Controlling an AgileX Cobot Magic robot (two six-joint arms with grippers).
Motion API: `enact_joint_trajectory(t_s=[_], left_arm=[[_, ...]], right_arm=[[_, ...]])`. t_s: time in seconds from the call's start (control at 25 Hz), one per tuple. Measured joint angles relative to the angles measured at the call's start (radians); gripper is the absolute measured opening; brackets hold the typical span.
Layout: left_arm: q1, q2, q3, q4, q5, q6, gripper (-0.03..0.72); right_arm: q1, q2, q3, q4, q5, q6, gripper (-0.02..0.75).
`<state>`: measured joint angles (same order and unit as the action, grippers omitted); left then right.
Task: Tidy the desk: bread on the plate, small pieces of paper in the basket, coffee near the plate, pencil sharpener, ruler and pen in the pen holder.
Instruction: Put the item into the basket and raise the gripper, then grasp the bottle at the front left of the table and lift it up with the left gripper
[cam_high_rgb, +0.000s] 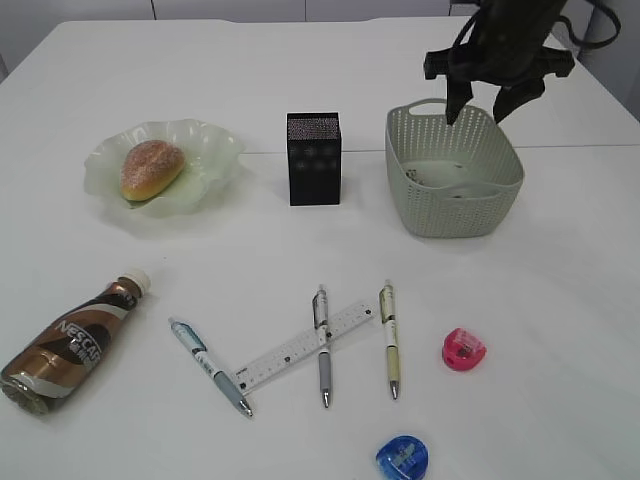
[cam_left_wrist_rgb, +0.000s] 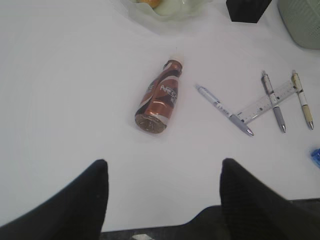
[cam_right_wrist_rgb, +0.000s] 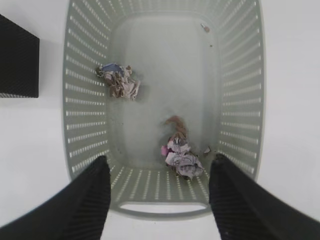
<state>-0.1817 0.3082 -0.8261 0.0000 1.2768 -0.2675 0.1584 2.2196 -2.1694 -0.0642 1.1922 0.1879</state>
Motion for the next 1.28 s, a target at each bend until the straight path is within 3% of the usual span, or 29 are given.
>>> enact_joint_trajectory(t_s=[0.28,0.92,1.04,1.28], left_arm=[[0.000,0.000,0.000,0.000,0.000,0.000,0.506],[0.000,0.015,0.000,-0.005,0.000,-0.007,0.506],[0.000,0.041,0.000,-0.020,-0.002,0.030,0.506],[0.000,0.091,0.000,-0.042,-0.003,0.096,0.505]], right_arm=[[0.000,-0.002,-0.052,0.025,0.049,0.000,0.491],[0.000,-0.272,-0.052,0.265,0.064,0.000,0.489],[0.000,-0.316,-0.052,0.325,0.066,0.000,0.489],[0.000,-0.407,0.036,0.338,0.066,-0.027,0.489]])
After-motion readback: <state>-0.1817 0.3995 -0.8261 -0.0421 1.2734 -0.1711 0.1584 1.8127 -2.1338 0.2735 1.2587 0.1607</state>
